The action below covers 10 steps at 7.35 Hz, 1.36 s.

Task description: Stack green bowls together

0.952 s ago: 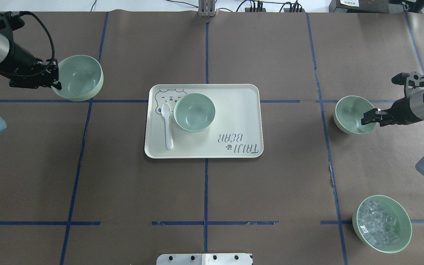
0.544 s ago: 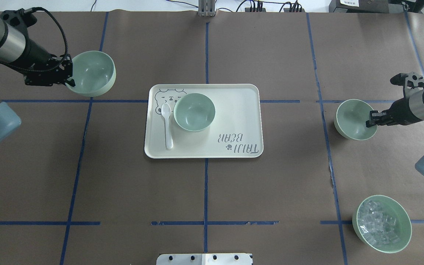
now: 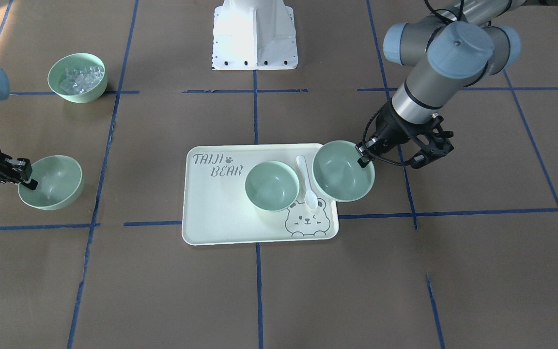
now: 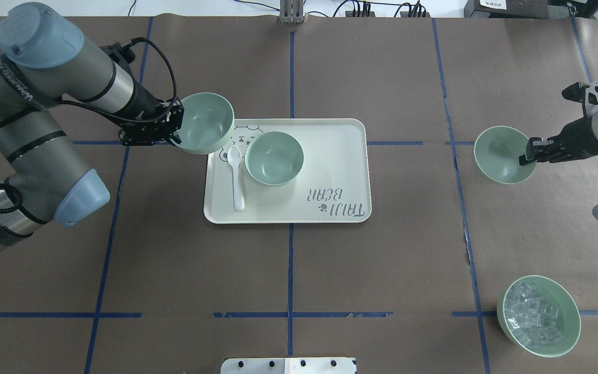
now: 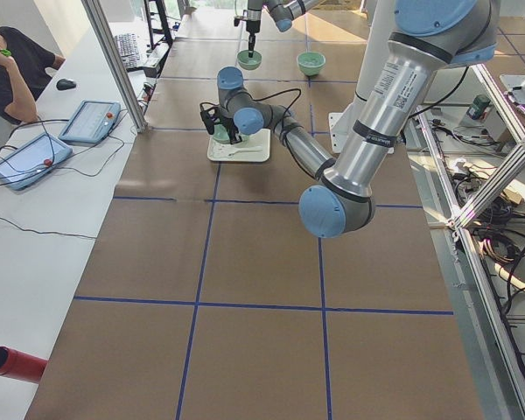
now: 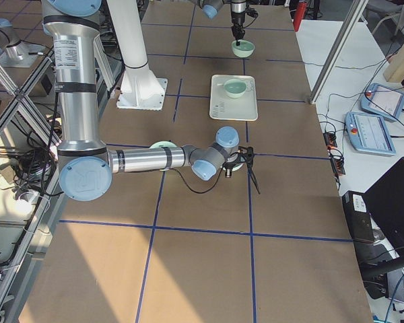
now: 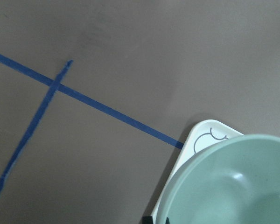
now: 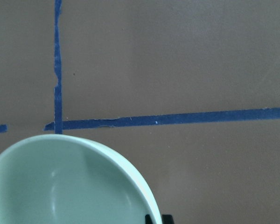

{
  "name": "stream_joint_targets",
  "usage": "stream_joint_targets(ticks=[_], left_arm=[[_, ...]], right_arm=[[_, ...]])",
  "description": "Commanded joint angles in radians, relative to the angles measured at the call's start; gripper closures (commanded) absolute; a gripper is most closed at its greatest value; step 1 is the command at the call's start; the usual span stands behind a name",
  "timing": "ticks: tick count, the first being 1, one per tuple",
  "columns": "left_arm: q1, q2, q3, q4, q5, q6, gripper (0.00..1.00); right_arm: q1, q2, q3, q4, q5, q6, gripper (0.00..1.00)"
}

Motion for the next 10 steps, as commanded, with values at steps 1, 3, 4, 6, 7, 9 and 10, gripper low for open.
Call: stream_joint_targets(ticks=[1, 3, 4, 6, 7, 9, 10], left_arm=[[0.077, -0.096, 0.075, -0.005, 0.037, -0.083, 1.0], [0.141, -0.176, 0.126, -0.005, 0.132, -0.126, 1.0], [0.152, -0.176, 0.128, -0.007, 0.134, -0.124, 1.0], [0.152, -0.178, 0.155, -0.007, 0.135, -0.12, 1.0], [0.161, -0.184, 0.166, -0.01, 0.135, -0.12, 1.0], [0.166, -0.195, 0.175, -0.01, 0.143, -0.12, 1.0], [0.166, -0.195, 0.179, -0.01, 0.143, -0.12, 1.0]], right_arm=[[0.034, 0.033, 0.0, -0.016, 0.048, 0.006, 1.0], [0.043, 0.049, 0.0, -0.026, 0.054, 0.006, 1.0], [0.043, 0.051, 0.0, -0.029, 0.054, 0.006, 1.0], [0.043, 0.051, 0.0, -0.029, 0.054, 0.006, 1.0], [0.043, 0.051, 0.0, -0.029, 0.054, 0.006, 1.0], [0.043, 0.051, 0.0, -0.027, 0.054, 0.008, 1.0], [0.043, 0.051, 0.0, -0.027, 0.054, 0.008, 1.0]])
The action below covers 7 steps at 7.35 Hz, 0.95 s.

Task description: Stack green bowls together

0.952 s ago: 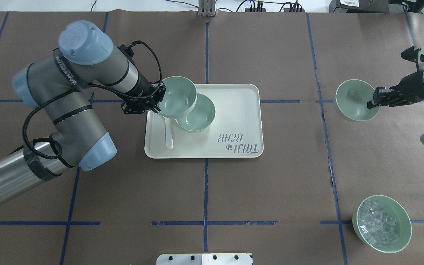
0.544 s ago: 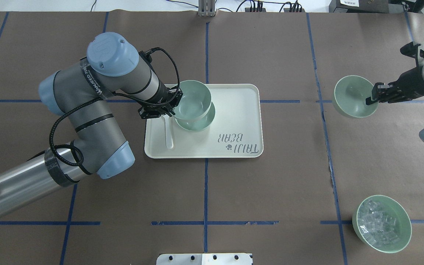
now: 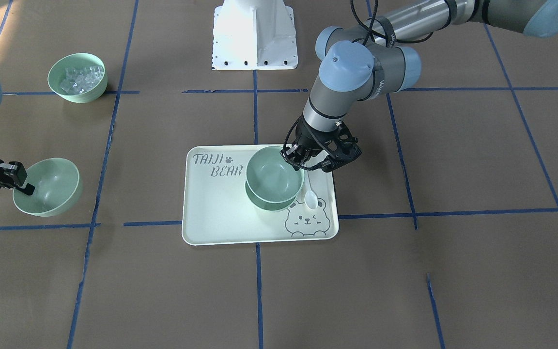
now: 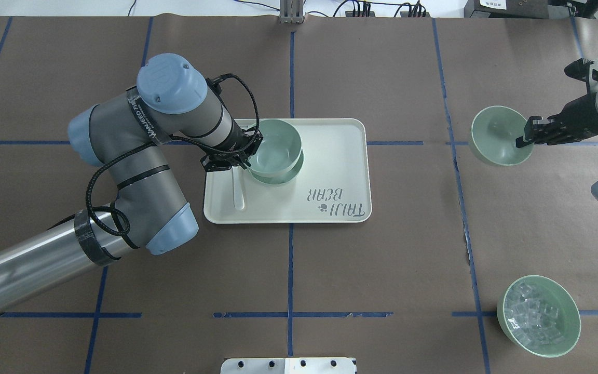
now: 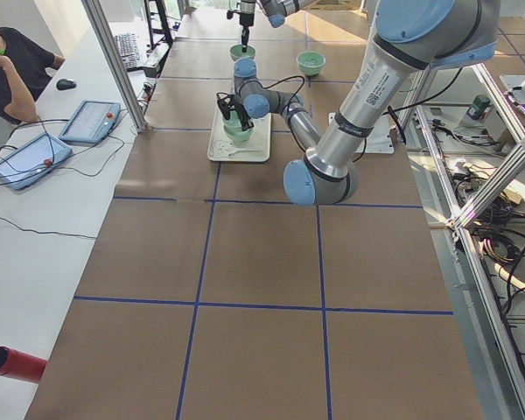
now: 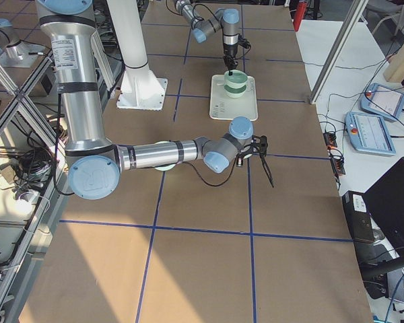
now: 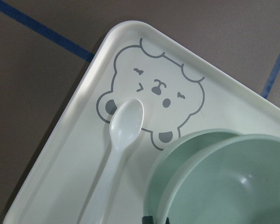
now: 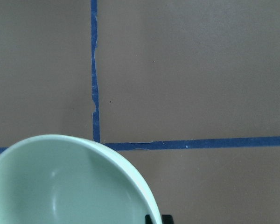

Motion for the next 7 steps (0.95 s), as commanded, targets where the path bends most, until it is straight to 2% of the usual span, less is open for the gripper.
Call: stream_joint_targets(ticks=[1, 2, 3, 7], left_arm=[[0.001, -0.004, 0.01, 0.0, 0.005, -0.005, 1.0], [0.001, 0.001, 0.014, -0.018, 0.008, 0.002, 0.01], [-0.002, 0.002, 0.013, -0.07, 0.008, 0.003, 0.0], [-0.046, 0.008, 0.001, -0.065, -0.002, 0.024, 0.0]], right_arm=[[0.002, 0.0, 0.002, 0.0, 0.0, -0.001, 1.0], [0.0, 0.0, 0.002, 0.0, 0.0, 0.0, 1.0], [0.0, 0.0, 0.002, 0.0, 0.0, 0.0, 1.0], [0.0, 0.044, 0.003, -0.004, 0.0, 0.04, 1.0]])
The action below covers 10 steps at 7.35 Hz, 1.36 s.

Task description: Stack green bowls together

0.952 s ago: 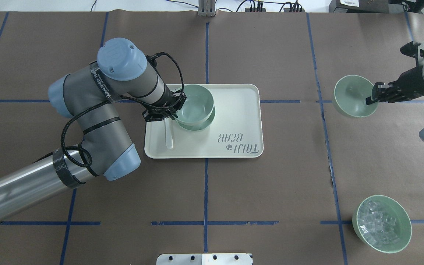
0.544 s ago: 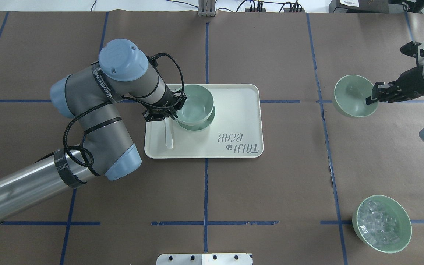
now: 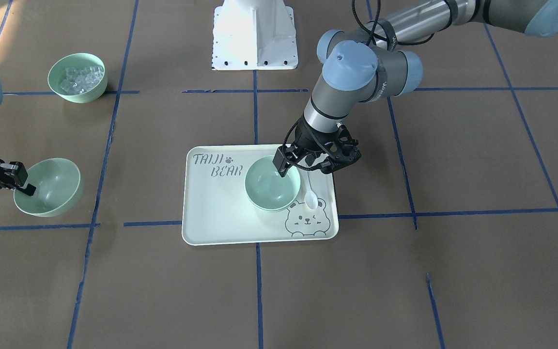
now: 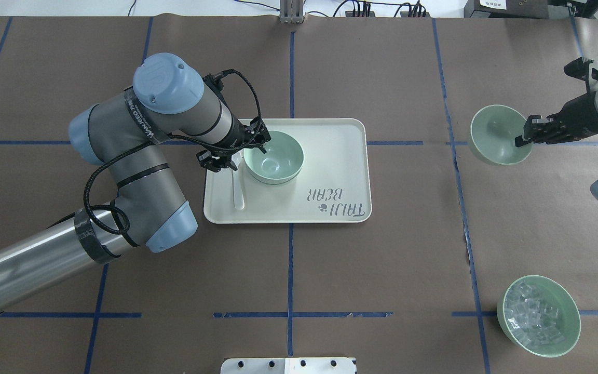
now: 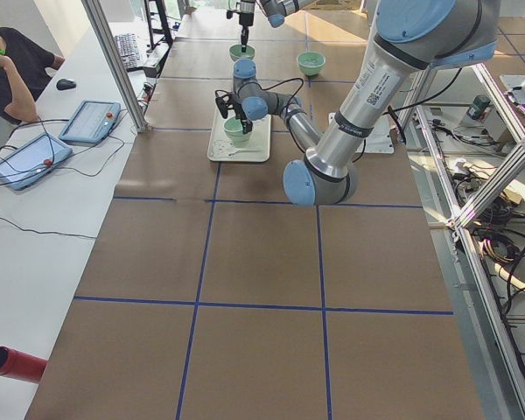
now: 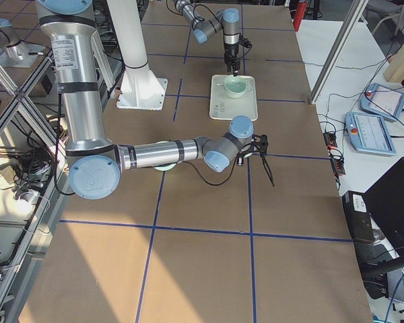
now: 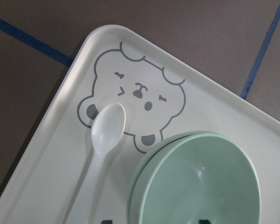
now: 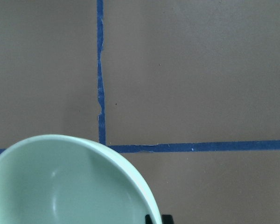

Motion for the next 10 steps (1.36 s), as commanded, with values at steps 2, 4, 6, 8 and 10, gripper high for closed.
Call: stream_joint_targets(ticks=[2, 4, 6, 8, 10], left_arm=[[-0.066, 0.044, -0.083, 0.118, -0.042, 0.204, 0.0], [-0.131, 0.119, -0.16, 0.18, -0.045, 0.355, 0.0], [-0.205, 0.21, -0.221, 0.182, -0.05, 0.485, 0.0], [-0.247, 0.283, -0.243, 0.177, -0.076, 0.605, 0.0], [-0.322, 0.34, -0.246, 0.173, -0.143, 0.723, 0.0]], right_arm=[[-0.037, 0.141, -0.001, -0.011, 0.02, 0.165, 1.0], [-0.118, 0.268, 0.002, -0.036, 0.008, 0.322, 1.0], [-0.247, 0.368, 0.003, -0.099, -0.117, 0.39, 1.0], [-0.325, 0.48, 0.017, -0.265, -0.208, 0.39, 1.0], [-0.41, 0.554, 0.006, -0.345, -0.318, 0.39, 1.0]])
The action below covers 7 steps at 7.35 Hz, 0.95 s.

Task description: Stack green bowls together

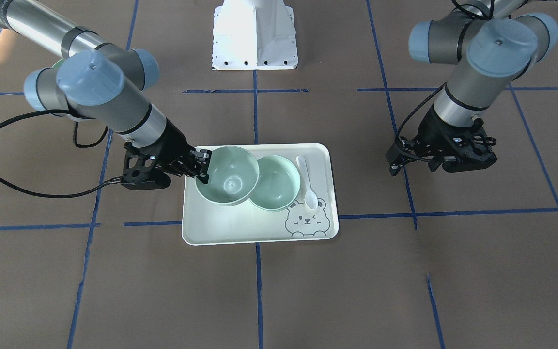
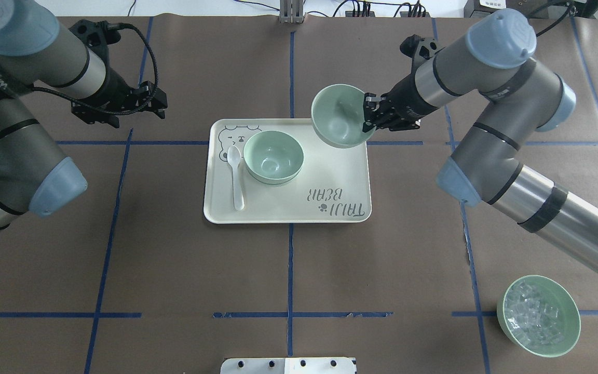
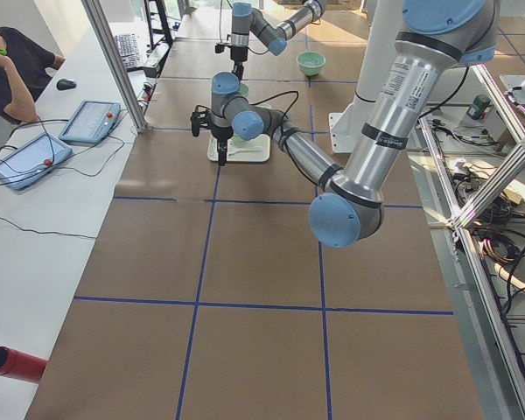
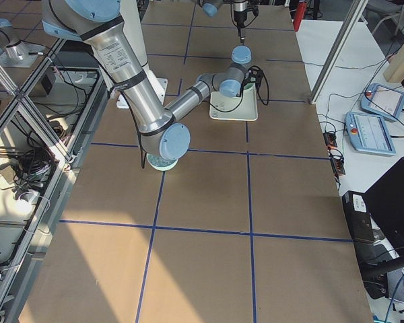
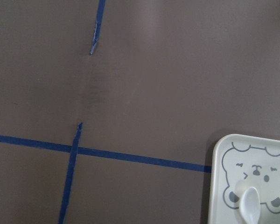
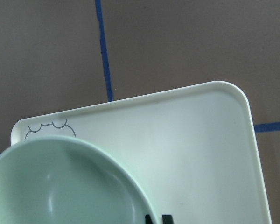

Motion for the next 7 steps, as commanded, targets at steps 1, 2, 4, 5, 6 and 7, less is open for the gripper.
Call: stream_joint_targets(ticks=[1, 2, 4, 5, 6, 7], left_arm=[[-0.05, 0.058, -0.003, -0.004, -0.032, 0.106, 0.0], [-0.062, 0.062, -0.002, -0.012, -0.032, 0.118, 0.0], [-0.066, 0.082, 0.003, -0.041, -0.034, 0.119, 0.0], [-0.066, 0.084, 0.006, -0.046, -0.034, 0.12, 0.0], [-0.066, 0.084, 0.006, -0.046, -0.034, 0.12, 0.0], [-0.066, 0.084, 0.006, -0.046, -0.034, 0.12, 0.0]], right_arm=[[-0.06, 0.083, -0.009, -0.101, -0.08, 0.001, 1.0], [-0.066, 0.093, -0.023, -0.11, -0.083, -0.001, 1.0], [-0.1, 0.093, -0.027, -0.11, -0.11, -0.001, 1.0], [-0.105, 0.093, -0.03, -0.11, -0.111, 0.001, 1.0], [-0.106, 0.114, -0.056, -0.11, -0.119, 0.001, 1.0], [-0.105, 0.132, -0.082, -0.109, -0.132, 0.001, 1.0]])
